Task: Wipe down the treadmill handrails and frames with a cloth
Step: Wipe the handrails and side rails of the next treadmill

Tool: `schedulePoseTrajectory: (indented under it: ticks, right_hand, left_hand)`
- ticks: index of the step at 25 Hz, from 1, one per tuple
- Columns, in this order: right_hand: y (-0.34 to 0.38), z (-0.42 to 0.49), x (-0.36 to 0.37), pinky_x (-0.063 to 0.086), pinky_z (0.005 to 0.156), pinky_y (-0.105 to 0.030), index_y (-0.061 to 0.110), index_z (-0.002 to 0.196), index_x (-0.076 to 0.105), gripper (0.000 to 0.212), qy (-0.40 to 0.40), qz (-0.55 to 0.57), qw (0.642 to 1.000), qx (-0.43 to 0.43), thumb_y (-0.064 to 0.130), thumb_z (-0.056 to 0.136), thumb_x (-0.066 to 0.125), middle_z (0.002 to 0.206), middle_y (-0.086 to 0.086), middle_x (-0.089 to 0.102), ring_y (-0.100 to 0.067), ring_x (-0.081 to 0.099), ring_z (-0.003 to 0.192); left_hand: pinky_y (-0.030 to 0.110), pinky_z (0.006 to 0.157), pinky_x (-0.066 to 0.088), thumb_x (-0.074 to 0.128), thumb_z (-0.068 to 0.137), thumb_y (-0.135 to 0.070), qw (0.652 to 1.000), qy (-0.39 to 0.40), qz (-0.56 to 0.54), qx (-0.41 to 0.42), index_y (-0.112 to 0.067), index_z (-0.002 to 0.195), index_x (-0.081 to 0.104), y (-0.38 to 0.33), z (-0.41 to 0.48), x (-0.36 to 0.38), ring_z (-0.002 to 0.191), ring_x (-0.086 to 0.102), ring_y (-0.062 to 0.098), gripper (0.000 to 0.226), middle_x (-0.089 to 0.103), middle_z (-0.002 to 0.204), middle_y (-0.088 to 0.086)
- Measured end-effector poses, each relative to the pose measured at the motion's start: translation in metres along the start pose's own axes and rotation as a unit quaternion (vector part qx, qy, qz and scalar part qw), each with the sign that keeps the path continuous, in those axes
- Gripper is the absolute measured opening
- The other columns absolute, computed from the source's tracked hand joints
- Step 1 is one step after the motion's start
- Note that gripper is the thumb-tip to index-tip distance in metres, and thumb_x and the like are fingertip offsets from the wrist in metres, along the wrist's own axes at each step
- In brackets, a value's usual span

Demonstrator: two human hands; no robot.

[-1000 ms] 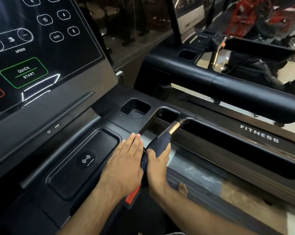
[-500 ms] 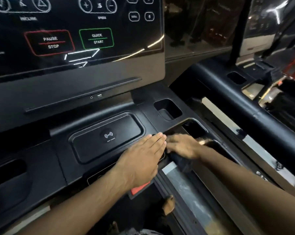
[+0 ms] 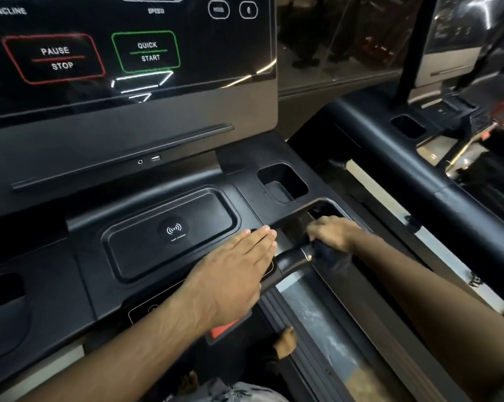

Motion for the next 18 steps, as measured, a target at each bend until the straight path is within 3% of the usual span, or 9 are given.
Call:
schedulePoseTrajectory:
  ticks: [3, 5, 6, 8, 9, 10, 12, 14, 18]
  right_hand:
    - [-0.028, -0.004, 0.002, 0.044, 0.096, -0.040, 0.048, 0.077, 0.067, 0.033, -0.184, 0.114, 0.976, 0.033, 0.048, 0.075, 0.033, 0.114, 0.005, 0.069, -0.020, 0.058, 0.113]
    - [-0.031, -0.022, 0.025, 0.033, 0.111, -0.036, 0.035, 0.113, 0.073, 0.048, -0.359, 0.266, 0.894, 0.035, 0.040, 0.079, 0.039, 0.135, 0.001, 0.061, -0.020, 0.049, 0.130]
    - [-0.029, -0.031, 0.044, 0.027, 0.115, -0.033, 0.023, 0.131, 0.064, 0.057, -0.419, 0.384, 0.820, 0.069, 0.036, 0.080, 0.042, 0.147, -0.003, 0.050, -0.022, 0.041, 0.138]
    - [-0.021, -0.034, 0.085, 0.035, 0.109, -0.032, 0.020, 0.144, 0.048, 0.069, -0.437, 0.669, 0.592, 0.106, 0.029, 0.076, 0.052, 0.148, -0.003, 0.045, -0.020, 0.045, 0.133]
    - [-0.018, -0.027, 0.098, 0.048, 0.095, -0.034, 0.021, 0.139, 0.050, 0.066, -0.419, 0.779, 0.456, 0.099, 0.028, 0.074, 0.056, 0.132, -0.003, 0.056, -0.020, 0.058, 0.114]
    - [-0.014, -0.019, 0.104, 0.053, 0.073, -0.029, 0.018, 0.122, 0.056, 0.050, -0.377, 0.850, 0.350, 0.111, 0.028, 0.074, 0.058, 0.102, -0.002, 0.064, -0.018, 0.064, 0.083]
    - [-0.002, -0.018, 0.108, 0.040, 0.046, -0.017, 0.015, 0.081, 0.052, 0.018, -0.303, 0.914, 0.228, 0.141, 0.032, 0.084, 0.055, 0.053, 0.001, 0.051, -0.014, 0.048, 0.041]
    - [0.019, -0.029, 0.114, 0.038, 0.044, -0.016, 0.019, 0.066, 0.046, 0.028, -0.264, 0.944, 0.162, 0.117, 0.032, 0.091, 0.049, 0.041, 0.005, 0.047, -0.011, 0.046, 0.034]
    - [0.056, -0.047, 0.106, 0.043, 0.042, -0.013, 0.020, 0.057, 0.054, 0.041, -0.226, 0.960, 0.165, 0.034, 0.032, 0.095, 0.040, 0.046, 0.003, 0.051, -0.009, 0.052, 0.039]
  left_hand:
    - [0.036, 0.116, -0.010, 0.042, 0.095, -0.038, 1.000, 0.011, 0.005, -0.012, -0.007, 0.154, 0.016, 0.003, 0.000, -0.001, 0.151, 0.001, 0.020, 0.072, 0.009, 0.163, 0.009]
    - [0.037, 0.118, -0.006, 0.042, 0.094, -0.038, 1.000, 0.021, 0.007, -0.014, -0.006, 0.153, 0.018, 0.002, 0.001, -0.001, 0.151, 0.004, 0.021, 0.071, 0.012, 0.163, 0.009]
    - [0.037, 0.118, -0.008, 0.039, 0.095, -0.038, 1.000, 0.016, 0.007, -0.012, -0.006, 0.154, 0.014, 0.000, 0.000, -0.001, 0.151, 0.000, 0.021, 0.071, 0.007, 0.163, 0.009]
    - [0.037, 0.117, -0.013, 0.034, 0.098, -0.038, 1.000, 0.015, 0.017, -0.001, -0.006, 0.154, 0.005, -0.002, 0.000, -0.001, 0.151, -0.007, 0.022, 0.070, -0.002, 0.163, 0.009]
    - [0.038, 0.117, -0.013, 0.033, 0.098, -0.038, 1.000, 0.008, 0.024, 0.002, -0.006, 0.154, 0.005, -0.002, 0.001, -0.002, 0.151, -0.007, 0.022, 0.070, -0.002, 0.163, 0.010]
    - [0.038, 0.117, -0.012, 0.034, 0.098, -0.039, 1.000, 0.000, 0.029, 0.002, -0.006, 0.154, 0.006, -0.002, 0.001, -0.004, 0.151, -0.005, 0.023, 0.070, 0.000, 0.163, 0.011]
    - [0.038, 0.118, -0.011, 0.033, 0.098, -0.039, 1.000, 0.002, 0.024, 0.000, -0.006, 0.154, 0.006, -0.003, 0.001, -0.005, 0.151, -0.006, 0.022, 0.070, -0.001, 0.164, 0.010]
    - [0.038, 0.120, -0.010, 0.030, 0.100, -0.040, 0.999, 0.025, 0.026, 0.004, -0.007, 0.154, -0.001, -0.004, -0.001, -0.001, 0.151, -0.011, 0.021, 0.070, -0.008, 0.163, 0.009]
    - [0.040, 0.122, 0.000, 0.036, 0.097, -0.041, 0.999, 0.025, 0.027, 0.003, -0.005, 0.153, 0.010, 0.000, 0.000, -0.002, 0.151, 0.001, 0.022, 0.072, 0.006, 0.164, 0.011]
Point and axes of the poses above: each hand's wrist, its own z-axis towards the middle knuckle, its own x-axis out of the palm, y = z × x, the point moved 6 cm from there along z, towards the middle knuckle
